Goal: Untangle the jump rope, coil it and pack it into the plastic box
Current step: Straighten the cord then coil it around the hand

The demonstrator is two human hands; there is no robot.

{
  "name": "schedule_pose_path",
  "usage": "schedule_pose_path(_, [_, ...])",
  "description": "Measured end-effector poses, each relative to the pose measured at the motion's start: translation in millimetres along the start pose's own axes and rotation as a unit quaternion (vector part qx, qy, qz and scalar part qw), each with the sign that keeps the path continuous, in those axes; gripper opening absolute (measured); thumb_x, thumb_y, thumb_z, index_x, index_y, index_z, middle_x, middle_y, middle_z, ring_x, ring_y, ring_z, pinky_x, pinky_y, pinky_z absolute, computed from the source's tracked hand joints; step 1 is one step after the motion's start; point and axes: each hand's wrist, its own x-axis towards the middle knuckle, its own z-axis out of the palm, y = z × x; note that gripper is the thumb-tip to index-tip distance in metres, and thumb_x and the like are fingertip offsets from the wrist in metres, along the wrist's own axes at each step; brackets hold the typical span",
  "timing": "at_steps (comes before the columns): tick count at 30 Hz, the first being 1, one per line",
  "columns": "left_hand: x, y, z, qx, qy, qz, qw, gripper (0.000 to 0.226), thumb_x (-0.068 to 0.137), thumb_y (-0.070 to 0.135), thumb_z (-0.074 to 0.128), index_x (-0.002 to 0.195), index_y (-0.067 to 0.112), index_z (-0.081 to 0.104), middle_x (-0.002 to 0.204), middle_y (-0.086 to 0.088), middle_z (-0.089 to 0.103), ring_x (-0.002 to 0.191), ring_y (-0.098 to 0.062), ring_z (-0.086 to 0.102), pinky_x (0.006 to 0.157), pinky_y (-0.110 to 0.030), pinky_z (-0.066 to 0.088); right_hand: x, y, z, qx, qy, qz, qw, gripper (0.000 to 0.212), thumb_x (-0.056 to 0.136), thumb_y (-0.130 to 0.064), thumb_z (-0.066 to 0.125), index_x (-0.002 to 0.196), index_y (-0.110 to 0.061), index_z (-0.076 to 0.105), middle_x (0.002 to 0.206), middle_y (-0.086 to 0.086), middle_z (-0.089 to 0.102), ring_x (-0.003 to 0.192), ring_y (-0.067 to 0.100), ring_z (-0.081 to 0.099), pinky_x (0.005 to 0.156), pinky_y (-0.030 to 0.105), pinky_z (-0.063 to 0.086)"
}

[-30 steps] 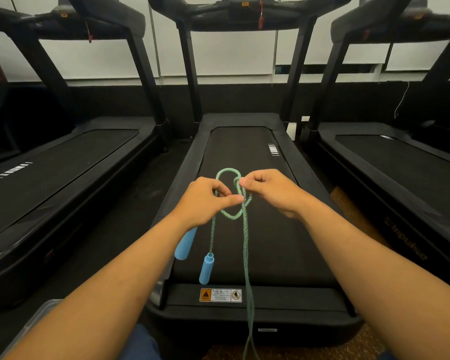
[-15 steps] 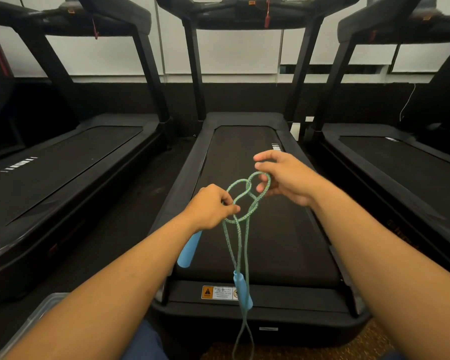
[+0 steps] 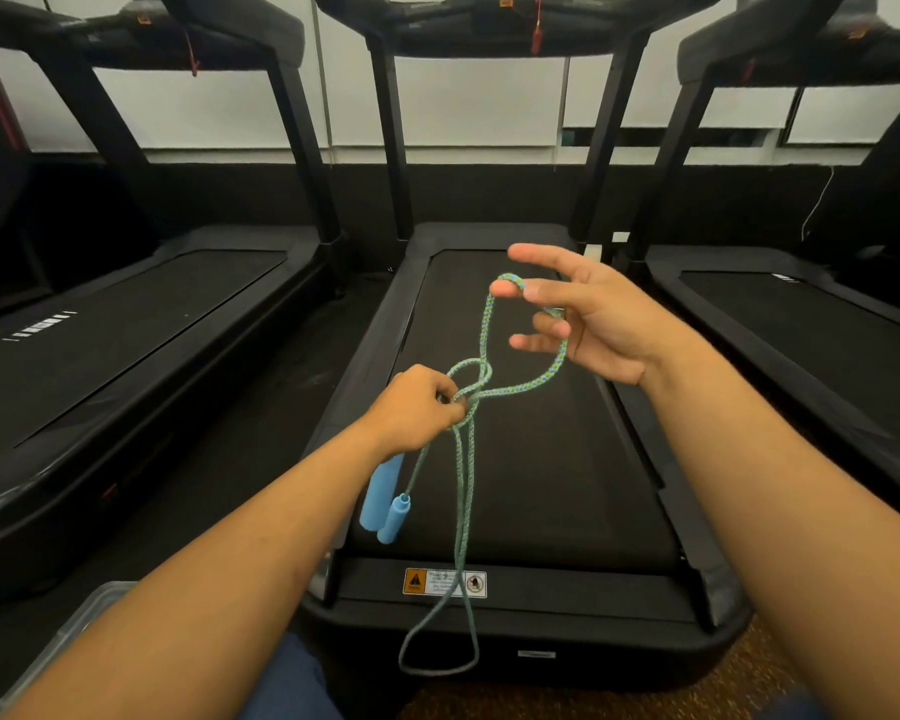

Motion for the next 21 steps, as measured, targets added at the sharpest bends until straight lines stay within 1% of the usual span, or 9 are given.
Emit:
schedule_pose_path(2, [-1.7, 4.7, -1.0, -0.024, -0.013, 0.005, 1.0, 0.012, 0.089, 0.012, 0.064, 0.087, 0.01, 0.076, 0.08, -0.015, 0.072, 0.066, -0.023, 0.058, 0.066, -0.034, 0.048, 5.8, 9.6, -0.5, 0.01, 0.041, -0.005, 0.999, 0.031, 0.099, 0.0, 0.054, 0.126, -0.014, 0.059, 0.112, 0.007, 0.076, 0.043, 0.007, 0.041, 0.07, 0.036, 0.061])
schedule_pose_path(4, [-2.9, 10.1, -2.0, -0.065, -0.025, 0.011, 0.998, 0.022, 0.088, 0.003, 0.057, 0.086, 0.013, 0.077, 0.085, -0.007, 0.075, 0.078, -0.019, 0.068, 0.075, -0.035, 0.053, 11.4, 18.2, -3.8, 0.019, 0.09, -0.016, 0.996, 0.023, 0.1, -0.001, 0.053, 0.118, -0.012, 0.061, 0.109, 0.009, 0.076, 0.045, 0.009, 0.048, 0.06, 0.032, 0.058])
schedule_pose_path(7, [-7.9, 20.9, -1.5, -0.173, -0.058, -0.007, 0.983, 0.037, 0.081, -0.011, 0.042, 0.085, 0.007, 0.075, 0.078, -0.003, 0.069, 0.059, -0.01, 0.053, 0.05, -0.023, 0.036, 16.7, 31.1, -11.6, 0.018, 0.155, -0.02, 0.988, 0.019, 0.1, 0.0, 0.053, 0.115, -0.01, 0.059, 0.108, 0.014, 0.073, 0.053, 0.014, 0.064, 0.062, 0.033, 0.06])
schedule_pose_path(9, [-9.0, 24.8, -0.5, -0.25, -0.077, -0.022, 0.965, 0.04, 0.076, -0.009, 0.039, 0.081, 0.009, 0.075, 0.076, -0.003, 0.067, 0.056, -0.018, 0.043, 0.047, -0.022, 0.022, 19.0, 42.0, -15.3, 0.008, 0.194, -0.015, 0.981, 0.02, 0.101, 0.001, 0.051, 0.12, -0.005, 0.055, 0.11, 0.016, 0.07, 0.061, 0.018, 0.071, 0.068, 0.036, 0.064])
schedule_pose_path(12, [-9.2, 27.8, 1.0, -0.308, -0.115, -0.021, 0.944, 0.031, 0.082, -0.006, 0.04, 0.081, 0.006, 0.068, 0.069, -0.006, 0.058, 0.041, -0.009, 0.035, 0.039, -0.018, 0.016, 21.8, 57.2, -12.6, -0.008, 0.224, -0.006, 0.975, 0.021, 0.101, 0.002, 0.051, 0.121, -0.003, 0.052, 0.114, 0.021, 0.065, 0.072, 0.022, 0.076, 0.073, 0.035, 0.064])
schedule_pose_path(14, [-10.4, 31.2, 2.5, -0.272, -0.106, -0.013, 0.956, 0.018, 0.091, 0.008, 0.051, 0.083, 0.008, 0.066, 0.066, -0.003, 0.05, 0.044, -0.009, 0.035, 0.04, -0.02, 0.021, 24.3, 59.6, -7.5, 0.003, 0.229, -0.004, 0.973, 0.021, 0.1, 0.003, 0.054, 0.12, -0.003, 0.051, 0.117, 0.024, 0.062, 0.079, 0.025, 0.077, 0.074, 0.035, 0.064])
schedule_pose_path(15, [-9.5, 30.5, 4.8, -0.218, -0.082, 0.0, 0.973, 0.016, 0.093, 0.022, 0.06, 0.083, 0.011, 0.065, 0.068, -0.001, 0.051, 0.051, -0.011, 0.041, 0.044, -0.024, 0.029, 25.6, 57.8, -4.4, 0.024, 0.228, -0.002, 0.973, 0.023, 0.099, 0.005, 0.054, 0.12, -0.003, 0.051, 0.117, 0.024, 0.062, 0.08, 0.027, 0.077, 0.074, 0.035, 0.064])
schedule_pose_path(18, [-4.4, 20.7, 15.9, -0.051, -0.016, 0.049, 0.997, 0.044, 0.075, 0.062, 0.077, 0.088, 0.023, 0.059, 0.076, 0.008, 0.063, 0.07, -0.012, 0.058, 0.068, -0.034, 0.049, 29.0, 46.0, 8.7, 0.103, 0.208, 0.003, 0.973, 0.028, 0.099, 0.009, 0.052, 0.124, -0.002, 0.048, 0.113, 0.023, 0.06, 0.083, 0.03, 0.077, 0.073, 0.036, 0.064])
schedule_pose_path(21, [-0.5, 20.1, 20.2, 0.002, 0.014, 0.066, 0.998, 0.039, 0.08, 0.064, 0.069, 0.085, 0.026, 0.065, 0.07, 0.007, 0.067, 0.07, -0.014, 0.064, 0.071, -0.037, 0.055, 30.7, 39.1, 22.4, 0.152, 0.191, 0.007, 0.97, 0.027, 0.099, 0.01, 0.05, 0.124, -0.001, 0.048, 0.111, 0.023, 0.059, 0.087, 0.033, 0.076, 0.074, 0.037, 0.064])
